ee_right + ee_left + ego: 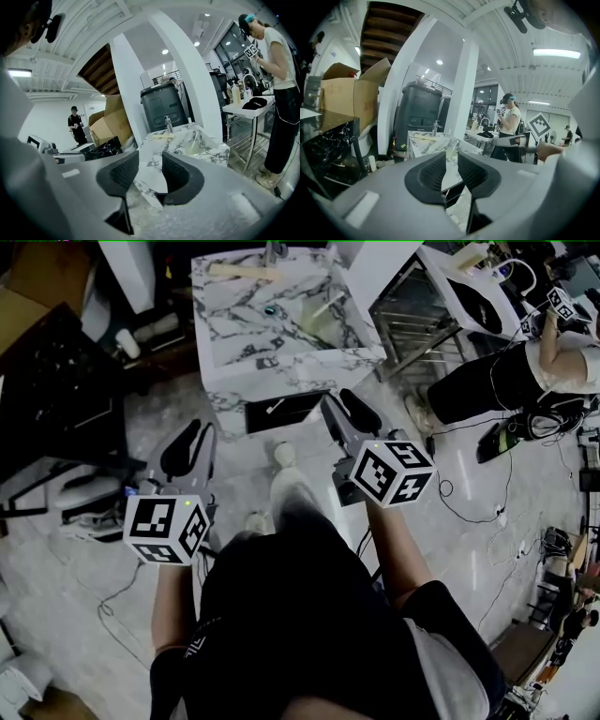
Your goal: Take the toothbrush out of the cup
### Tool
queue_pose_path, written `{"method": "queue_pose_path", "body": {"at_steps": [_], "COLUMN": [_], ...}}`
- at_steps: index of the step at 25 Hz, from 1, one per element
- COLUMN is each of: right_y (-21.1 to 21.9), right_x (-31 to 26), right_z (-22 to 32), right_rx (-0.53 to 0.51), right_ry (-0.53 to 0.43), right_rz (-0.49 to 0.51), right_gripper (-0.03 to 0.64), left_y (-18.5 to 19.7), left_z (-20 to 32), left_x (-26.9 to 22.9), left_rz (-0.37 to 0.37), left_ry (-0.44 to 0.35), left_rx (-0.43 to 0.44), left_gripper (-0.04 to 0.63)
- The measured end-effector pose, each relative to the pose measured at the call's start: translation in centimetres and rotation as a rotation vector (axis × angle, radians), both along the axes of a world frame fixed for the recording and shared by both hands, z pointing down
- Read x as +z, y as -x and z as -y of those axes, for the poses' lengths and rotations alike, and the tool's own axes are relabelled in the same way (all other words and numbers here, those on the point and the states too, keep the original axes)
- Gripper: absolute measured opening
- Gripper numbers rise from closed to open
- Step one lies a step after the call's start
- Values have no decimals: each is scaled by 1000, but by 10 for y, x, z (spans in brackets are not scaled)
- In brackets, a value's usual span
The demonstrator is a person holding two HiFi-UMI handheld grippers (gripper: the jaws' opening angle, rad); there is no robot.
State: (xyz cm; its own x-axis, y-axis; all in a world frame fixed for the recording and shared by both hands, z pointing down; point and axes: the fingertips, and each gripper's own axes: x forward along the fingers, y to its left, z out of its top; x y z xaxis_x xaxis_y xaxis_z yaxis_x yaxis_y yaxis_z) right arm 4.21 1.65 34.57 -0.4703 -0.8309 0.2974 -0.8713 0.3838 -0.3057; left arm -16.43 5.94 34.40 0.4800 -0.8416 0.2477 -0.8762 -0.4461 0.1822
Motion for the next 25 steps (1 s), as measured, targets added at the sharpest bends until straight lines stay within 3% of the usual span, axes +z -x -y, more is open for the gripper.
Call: {"method": "queue_pose_path", "body": {"at_steps": [6, 17, 25], "right_y": [-8, -31, -44], "right_x": [4, 23, 40], "right_z": [63, 168, 228], "right_rx": [-14, -31, -29], "right_ry": [20, 119, 230], "right_rz": [-15, -26, 24], "right_gripper": [152, 152, 152], "left_y": [1, -23, -43], "left_z": [51, 144, 198], "left_x": [2, 8, 9], "left_rz": [21, 43, 54], "left_ry": [19, 78, 94], "left_rx": [-61, -86, -97], "left_gripper": [97, 97, 95]}}
